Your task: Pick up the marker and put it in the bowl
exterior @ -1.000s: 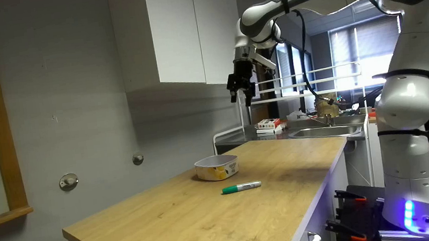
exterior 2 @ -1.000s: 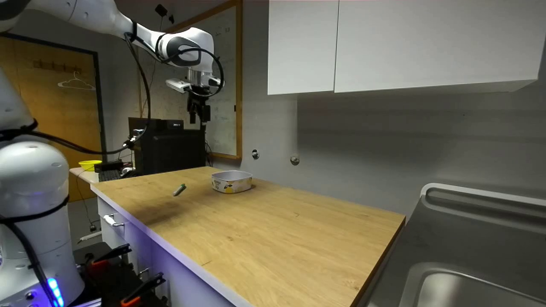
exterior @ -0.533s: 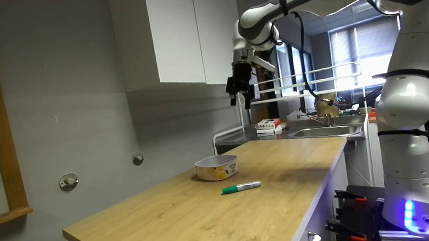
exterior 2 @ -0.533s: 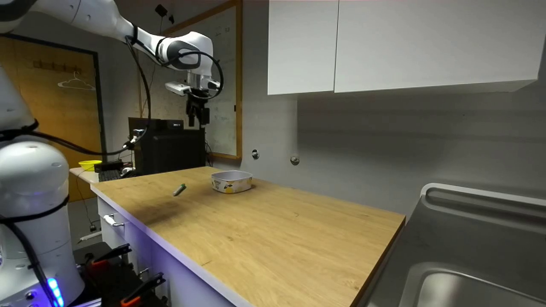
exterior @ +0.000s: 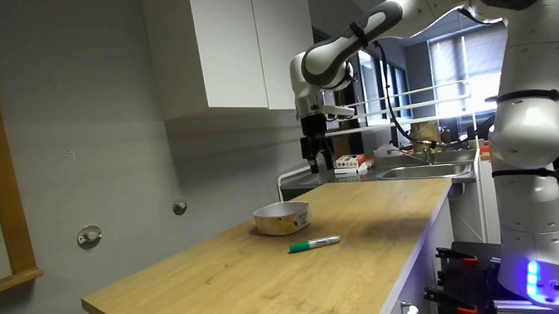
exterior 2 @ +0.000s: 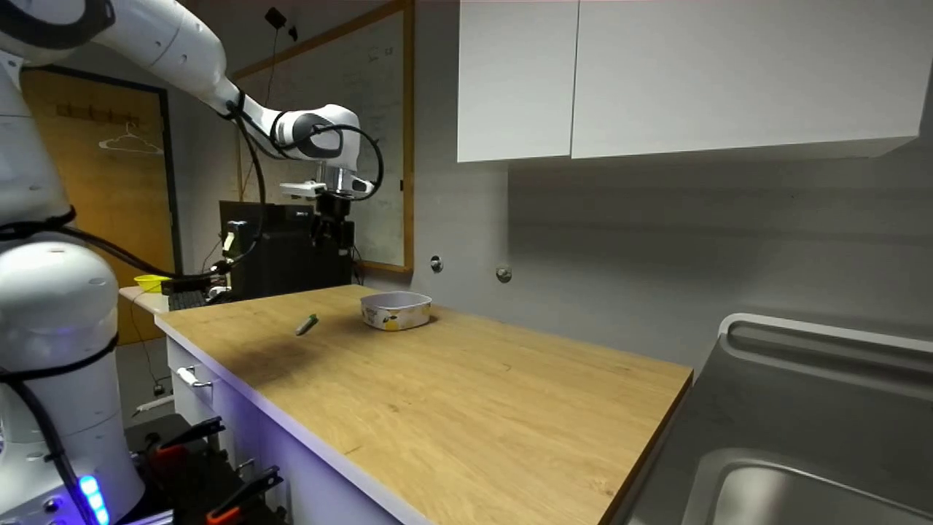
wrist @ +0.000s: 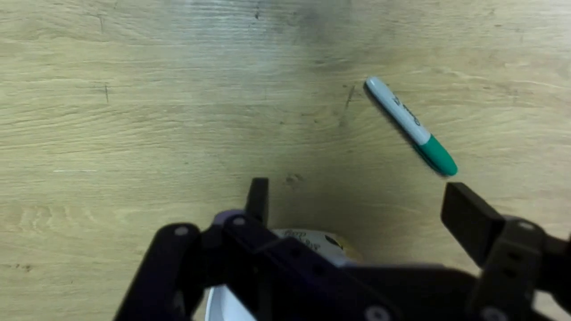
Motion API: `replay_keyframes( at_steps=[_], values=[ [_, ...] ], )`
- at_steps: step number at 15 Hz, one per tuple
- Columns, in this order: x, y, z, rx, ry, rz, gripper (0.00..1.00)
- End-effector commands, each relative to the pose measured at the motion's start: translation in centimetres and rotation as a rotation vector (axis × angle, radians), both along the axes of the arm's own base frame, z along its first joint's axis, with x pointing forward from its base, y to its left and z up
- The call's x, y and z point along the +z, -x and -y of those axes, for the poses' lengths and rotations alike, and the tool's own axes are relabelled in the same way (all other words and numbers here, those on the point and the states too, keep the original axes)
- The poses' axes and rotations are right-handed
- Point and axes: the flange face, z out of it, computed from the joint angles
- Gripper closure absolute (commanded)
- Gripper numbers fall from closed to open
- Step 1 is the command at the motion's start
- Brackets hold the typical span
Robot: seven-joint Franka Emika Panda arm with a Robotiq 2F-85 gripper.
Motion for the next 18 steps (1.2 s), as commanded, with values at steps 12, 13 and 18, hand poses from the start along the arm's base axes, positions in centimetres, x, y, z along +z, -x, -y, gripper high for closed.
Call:
replay_keyframes(
  at_steps=[12,13,18],
  values=[
    [-11.1,1.8,-11.0,0.262,0.253,-0.219,0.00],
    [-11.5,1.9,-10.9,0.270,0.264,-0.233,0.00],
    [-11.3,2.1,-10.8,0.262,0.241,-0.217,0.00]
  ],
)
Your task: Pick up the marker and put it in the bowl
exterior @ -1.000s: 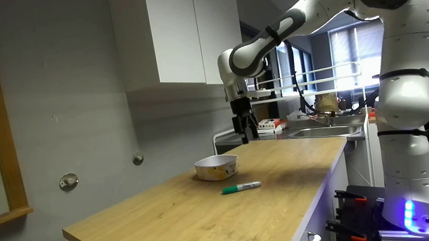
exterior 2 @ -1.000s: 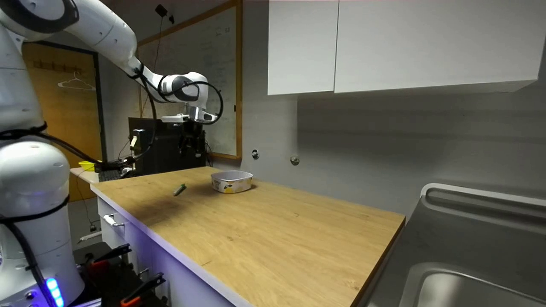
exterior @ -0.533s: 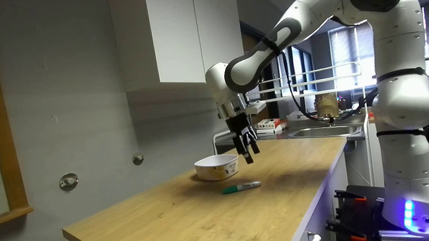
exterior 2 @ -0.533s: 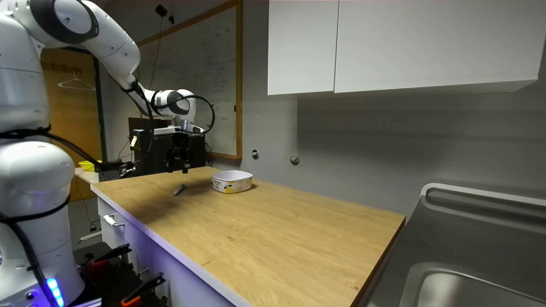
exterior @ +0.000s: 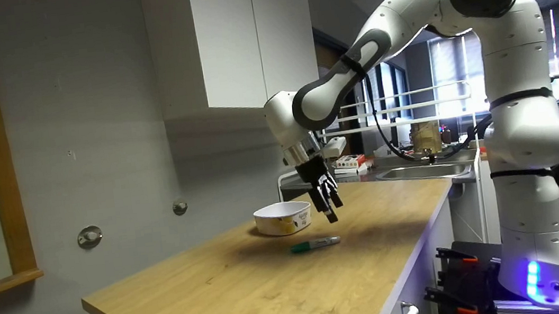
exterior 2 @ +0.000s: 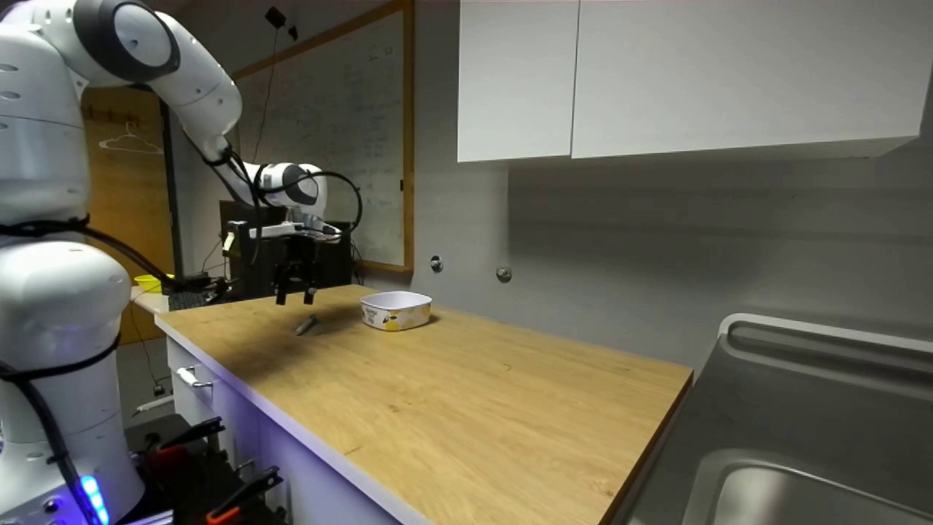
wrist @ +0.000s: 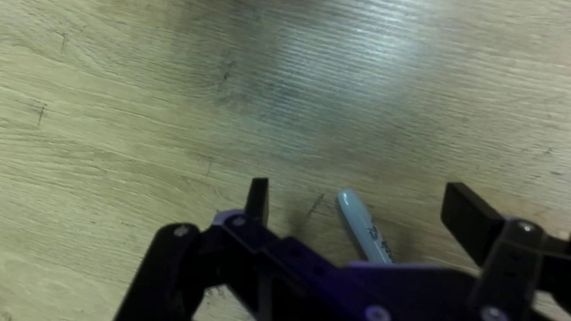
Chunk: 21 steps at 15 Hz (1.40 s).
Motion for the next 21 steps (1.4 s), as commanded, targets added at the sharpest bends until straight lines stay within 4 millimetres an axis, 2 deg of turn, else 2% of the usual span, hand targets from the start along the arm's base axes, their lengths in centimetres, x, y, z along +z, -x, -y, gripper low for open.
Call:
replay_keyframes(
  at_steps=[1,3,7,13,16,21],
  values=[
    [0.3,-0.3,0.8,-0.013,-0.014,0.002,0.00],
    [0.1,-0.9,2.0,-0.017,-0.012,-0.005,0.00],
    [-2.3,-1.6,1.5,0.026,0.013,-0.056,0.00],
    [-6.2,-2.2,-1.9,0.113,0.032,-0.129,0.00],
    [-6.9,-2.8,-3.6,0.151,0.025,-0.139,0.00],
    [-7.1,-3.8,-5.3,0.212,0.021,-0.141,0.00]
  ],
)
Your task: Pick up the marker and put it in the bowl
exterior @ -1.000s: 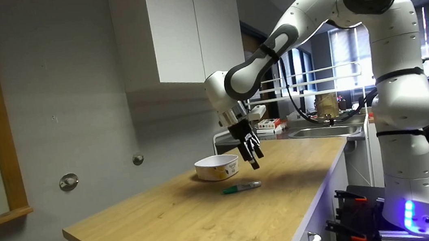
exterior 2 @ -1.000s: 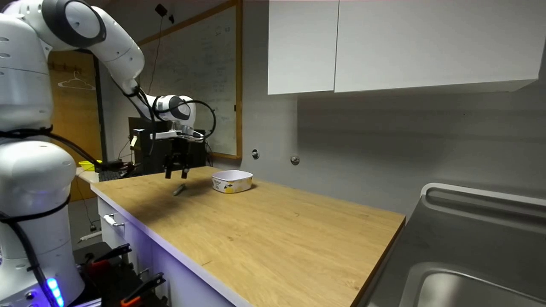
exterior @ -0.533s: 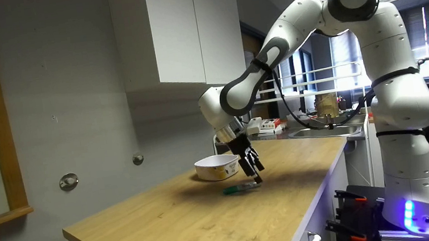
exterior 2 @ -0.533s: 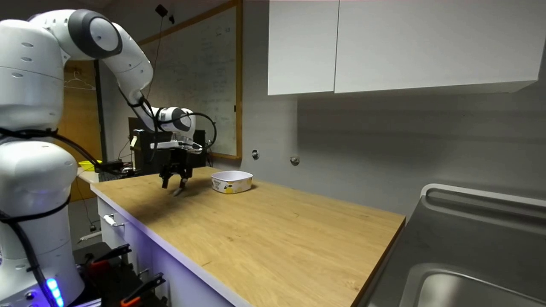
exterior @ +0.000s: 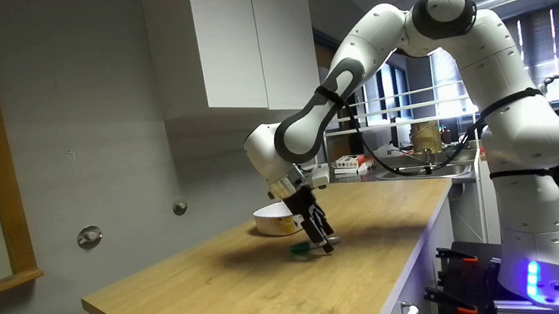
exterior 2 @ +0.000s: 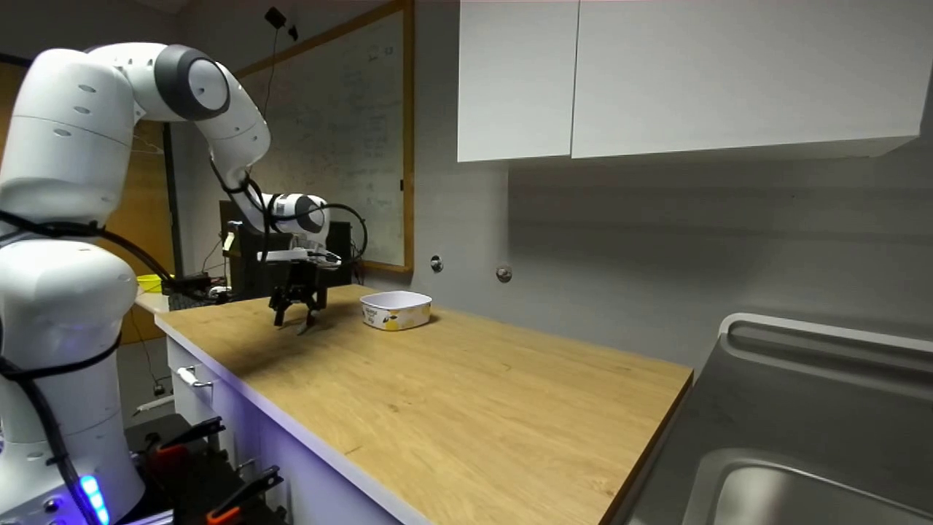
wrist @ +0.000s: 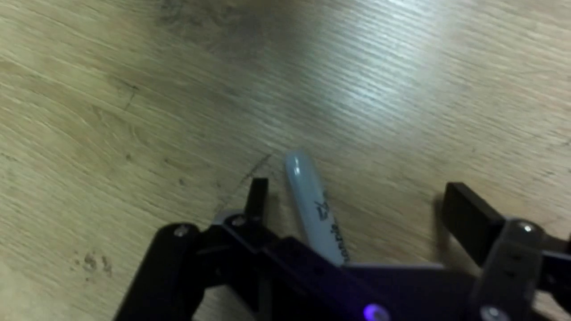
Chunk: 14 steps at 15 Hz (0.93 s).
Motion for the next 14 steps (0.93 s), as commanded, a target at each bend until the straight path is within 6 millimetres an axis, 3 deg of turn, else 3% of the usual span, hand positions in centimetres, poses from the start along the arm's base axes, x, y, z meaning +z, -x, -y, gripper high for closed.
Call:
replay_keyframes(
  at_steps=[1,5,7,8,14],
  values=[
    [0.1,-1.2,-1.1,0.066,0.011,-0.015,0.00],
    [0.7,-2.3,-1.1,0.125,0.007,-0.025,0.00],
    [1.0,-2.9,-0.9,0.149,-0.012,-0.030,0.07],
    [1.1,-3.2,-0.9,0.159,-0.019,-0.031,0.06],
    [-1.4,-4.5,0.2,0.203,-0.044,-0.079,0.00]
  ],
)
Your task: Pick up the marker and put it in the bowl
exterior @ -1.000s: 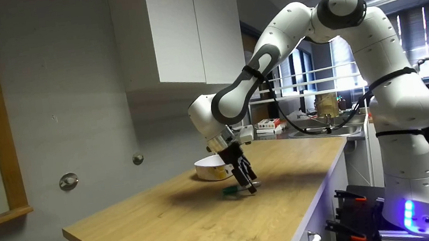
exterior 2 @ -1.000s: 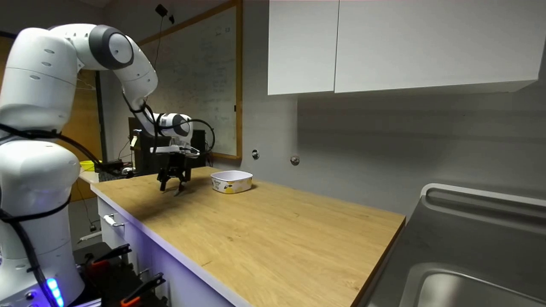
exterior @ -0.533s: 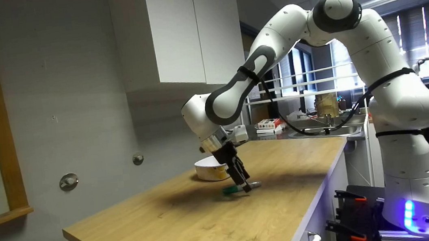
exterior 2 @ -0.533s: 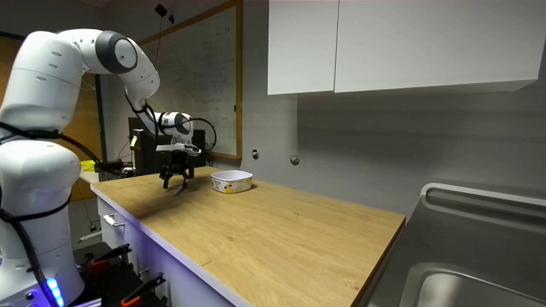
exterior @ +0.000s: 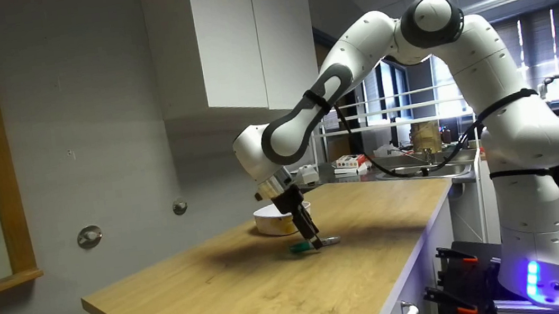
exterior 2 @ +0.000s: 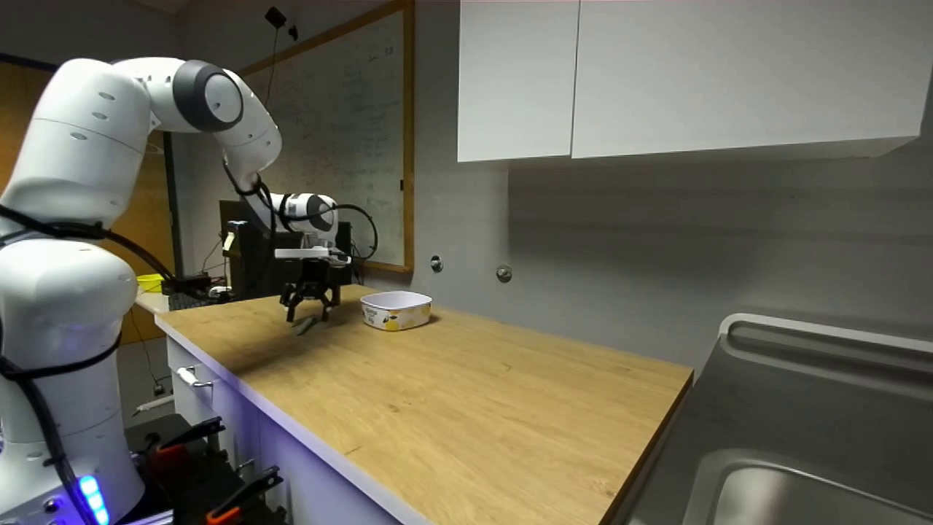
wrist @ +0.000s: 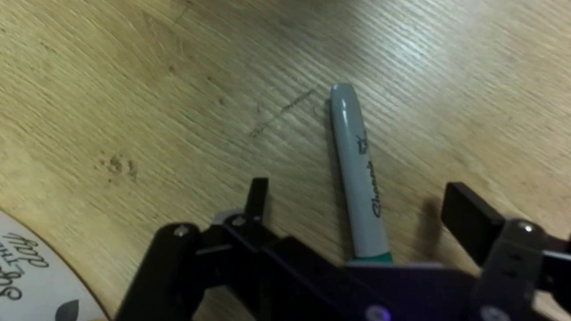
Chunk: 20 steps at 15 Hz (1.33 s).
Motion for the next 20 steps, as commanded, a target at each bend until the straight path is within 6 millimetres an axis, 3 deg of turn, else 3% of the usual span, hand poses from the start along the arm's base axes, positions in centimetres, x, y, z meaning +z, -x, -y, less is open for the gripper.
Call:
replay_keyframes(
  at_steps=[1,3,4,5,6,13,18,20],
  values=[
    [-2.3,-1.4,0.7,0.031,0.001,-0.049,0.00],
    [-3.4,-1.6,1.1,0.033,-0.002,-0.065,0.00],
    [-3.6,-1.7,1.3,0.031,0.002,-0.068,0.25],
    [-3.6,-1.6,1.4,0.028,0.004,-0.069,0.25],
    [-3.5,-1.6,1.4,0.027,0.004,-0.068,0.32],
    [-2.0,-1.7,1.2,0.017,0.000,-0.054,0.87],
    [-1.7,-1.4,1.0,0.017,0.002,-0.060,0.96],
    [-1.6,-1.3,0.8,0.019,0.002,-0.060,0.93]
  ],
)
